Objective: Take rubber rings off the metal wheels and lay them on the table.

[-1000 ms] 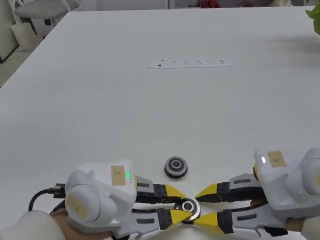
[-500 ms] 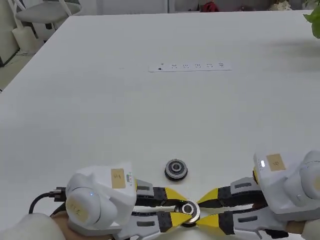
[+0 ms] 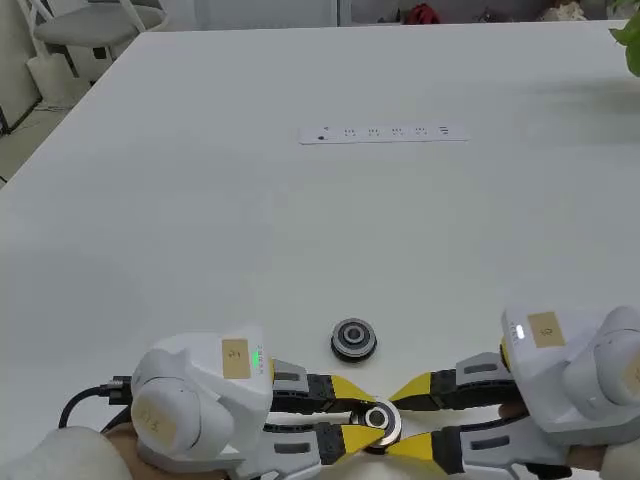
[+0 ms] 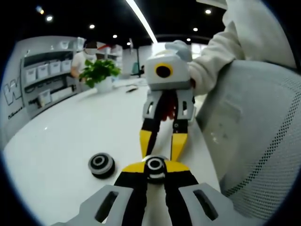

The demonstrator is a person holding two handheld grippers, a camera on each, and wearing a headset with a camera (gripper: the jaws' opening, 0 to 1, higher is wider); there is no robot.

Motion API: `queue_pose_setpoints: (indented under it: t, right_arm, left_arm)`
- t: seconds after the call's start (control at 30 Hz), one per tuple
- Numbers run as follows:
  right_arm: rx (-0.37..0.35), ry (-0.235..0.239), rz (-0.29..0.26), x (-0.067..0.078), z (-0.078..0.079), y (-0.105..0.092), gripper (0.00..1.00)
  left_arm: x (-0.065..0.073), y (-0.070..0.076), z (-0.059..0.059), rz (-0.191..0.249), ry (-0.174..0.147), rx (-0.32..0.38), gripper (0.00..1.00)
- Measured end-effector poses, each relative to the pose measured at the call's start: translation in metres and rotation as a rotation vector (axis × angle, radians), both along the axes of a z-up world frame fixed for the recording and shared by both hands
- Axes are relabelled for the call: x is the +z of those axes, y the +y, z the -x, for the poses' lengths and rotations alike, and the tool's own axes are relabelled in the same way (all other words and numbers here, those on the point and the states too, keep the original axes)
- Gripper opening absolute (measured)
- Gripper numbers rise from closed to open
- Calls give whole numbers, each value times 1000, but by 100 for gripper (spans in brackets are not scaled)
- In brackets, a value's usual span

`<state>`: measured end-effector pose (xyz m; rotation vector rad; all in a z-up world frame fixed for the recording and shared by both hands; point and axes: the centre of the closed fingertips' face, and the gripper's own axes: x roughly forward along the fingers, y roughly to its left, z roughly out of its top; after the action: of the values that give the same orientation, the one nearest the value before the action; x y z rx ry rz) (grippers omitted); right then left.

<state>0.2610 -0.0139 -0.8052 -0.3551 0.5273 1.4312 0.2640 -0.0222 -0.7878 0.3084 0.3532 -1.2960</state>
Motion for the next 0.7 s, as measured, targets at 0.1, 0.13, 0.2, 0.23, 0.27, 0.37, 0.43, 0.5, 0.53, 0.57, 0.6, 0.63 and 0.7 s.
queue_pose_setpoints:
  t: [0.1, 0.13, 0.2, 0.23, 0.27, 0.37, 0.43, 0.5, 0.53, 0.57, 0.6, 0.63, 0.7]
  right_arm:
    - [1, 0, 4, -1, 0, -1, 20]
    - [1, 2, 5, -1, 0, -1, 20]
    - [0, 3, 8, -1, 1, -2, 19]
    - [-1, 5, 9, -1, 1, -3, 18]
    - [-6, 7, 13, -1, 1, -5, 17]
    - [-19, 16, 22, -3, 0, -9, 9]
    - [-20, 14, 20, -3, 0, -9, 7]
    - [-15, 8, 27, -3, 0, -9, 7]
    - [-14, 4, 30, -2, 0, -8, 7]
    - [-13, -2, 33, -3, 0, -8, 6]
    - [-13, -3, 36, -3, 0, -9, 6]
    - [-17, -5, 41, -3, -1, -9, 4]
    - [-26, 8, 44, -3, -2, -10, 3]
  left_arm:
    - [0, 0, 0, 0, 0, 2, 14]
    - [0, 0, 0, 1, -1, 2, 14]
    - [0, 0, 0, 2, -1, 3, 14]
    - [0, 0, 0, 2, -1, 3, 14]
    - [0, 0, 1, 4, 0, 4, 14]
    - [0, 0, 1, 5, 1, 5, 14]
    - [-1, 0, 1, 6, 1, 6, 14]
    - [-1, 1, 1, 7, 2, 7, 14]
    - [-1, 1, 1, 7, 2, 7, 14]
    - [-1, 1, 1, 8, 2, 8, 14]
    - [-1, 1, 0, 8, 2, 8, 14]
    - [-1, 1, 0, 9, 2, 8, 14]
    - [-1, 2, 0, 9, 2, 8, 14]
